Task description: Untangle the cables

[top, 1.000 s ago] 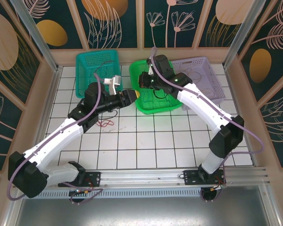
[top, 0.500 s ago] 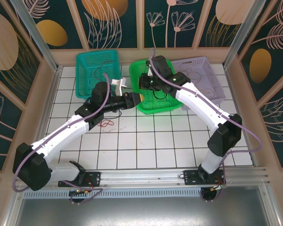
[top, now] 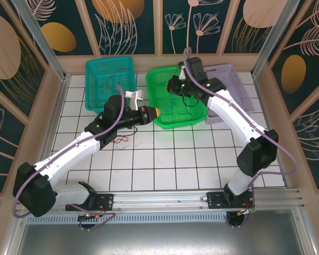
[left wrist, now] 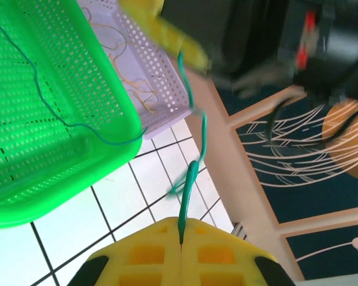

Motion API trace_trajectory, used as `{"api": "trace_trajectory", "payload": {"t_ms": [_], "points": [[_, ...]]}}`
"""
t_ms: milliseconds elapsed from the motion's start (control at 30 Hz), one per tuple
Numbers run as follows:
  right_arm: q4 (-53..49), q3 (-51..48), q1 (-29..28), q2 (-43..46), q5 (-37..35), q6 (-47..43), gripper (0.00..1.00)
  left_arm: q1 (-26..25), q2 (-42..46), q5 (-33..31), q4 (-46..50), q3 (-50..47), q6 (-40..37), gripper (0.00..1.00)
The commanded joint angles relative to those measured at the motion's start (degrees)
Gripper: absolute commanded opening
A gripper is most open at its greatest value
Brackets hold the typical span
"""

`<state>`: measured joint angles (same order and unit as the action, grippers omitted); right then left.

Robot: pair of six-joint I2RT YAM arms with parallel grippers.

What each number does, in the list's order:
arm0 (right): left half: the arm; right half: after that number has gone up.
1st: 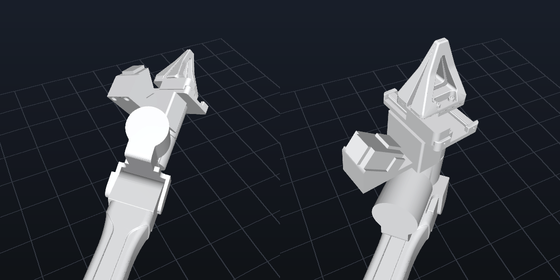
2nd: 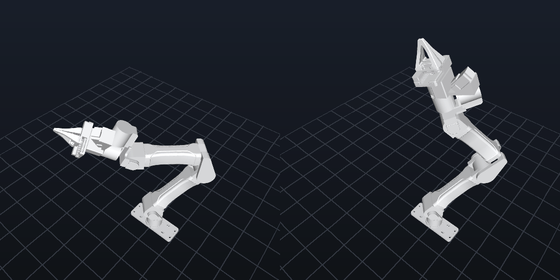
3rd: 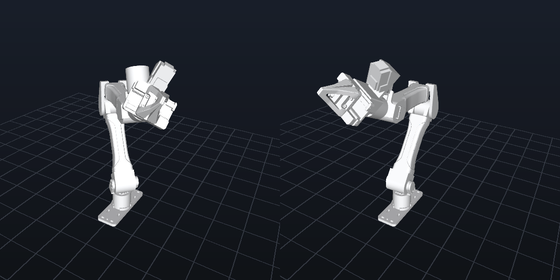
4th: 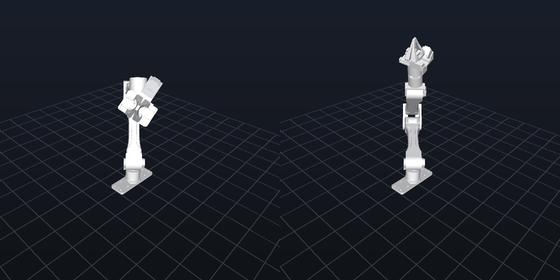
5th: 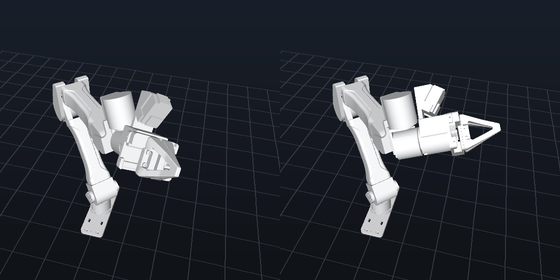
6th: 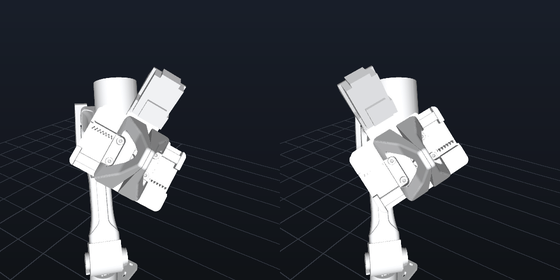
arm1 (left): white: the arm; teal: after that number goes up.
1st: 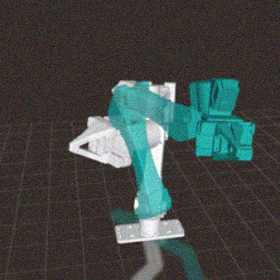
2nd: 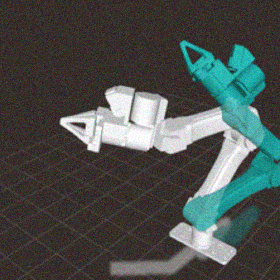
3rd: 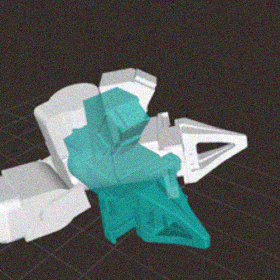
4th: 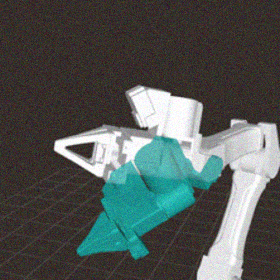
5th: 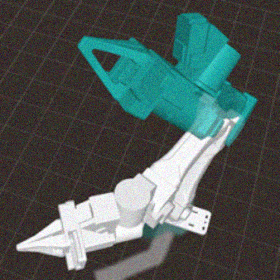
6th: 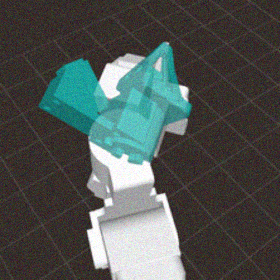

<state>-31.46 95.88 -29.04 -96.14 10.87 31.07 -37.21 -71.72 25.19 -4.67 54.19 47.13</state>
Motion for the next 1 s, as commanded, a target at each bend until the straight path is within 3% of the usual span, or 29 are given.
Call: {"api": "trace_trajectory", "payload": {"t_ms": [0,233,433,467,600,667,700,967], "points": [[8.7,4.3,6.9,-2.3,3.8,2.6,0.00,-3.9,2.3,-0.9,6.6,-2.9,-3.1,0.00],[8.3,19.9,11.6,-14.3,8.6,4.8,0.00,-13.3,-0.4,-5.7,6.5,-4.9,-2.8,0.00],[3.1,25.3,11.3,-18.8,9.6,0.9,0.00,-15.9,-3.2,-12.4,7.7,-2.6,-1.6,0.01],[2.8,24.7,11.4,-18.7,9.4,0.0,0.00,-15.9,-2.7,-14.7,8.5,-2.3,-1.1,0.16],[1.0,22.0,11.7,-18.4,5.7,-6.6,0.00,-15.8,-1.1,-18.2,11.0,-0.4,0.3,0.25],[0.2,21.5,11.9,-19.0,3.4,-9.1,0.00,-15.8,-0.1,-20.0,12.9,0.4,1.3,0.48],[0.4,21.0,12.0,-19.4,2.6,-10.5,0.00,-15.8,0.7,-21.7,13.9,0.4,2.1,0.53],[-2.9,25.9,10.7,-27.9,-5.9,-17.1,0.00,-14.8,11.5,-36.9,23.2,-2.3,8.3,0.52]]}}
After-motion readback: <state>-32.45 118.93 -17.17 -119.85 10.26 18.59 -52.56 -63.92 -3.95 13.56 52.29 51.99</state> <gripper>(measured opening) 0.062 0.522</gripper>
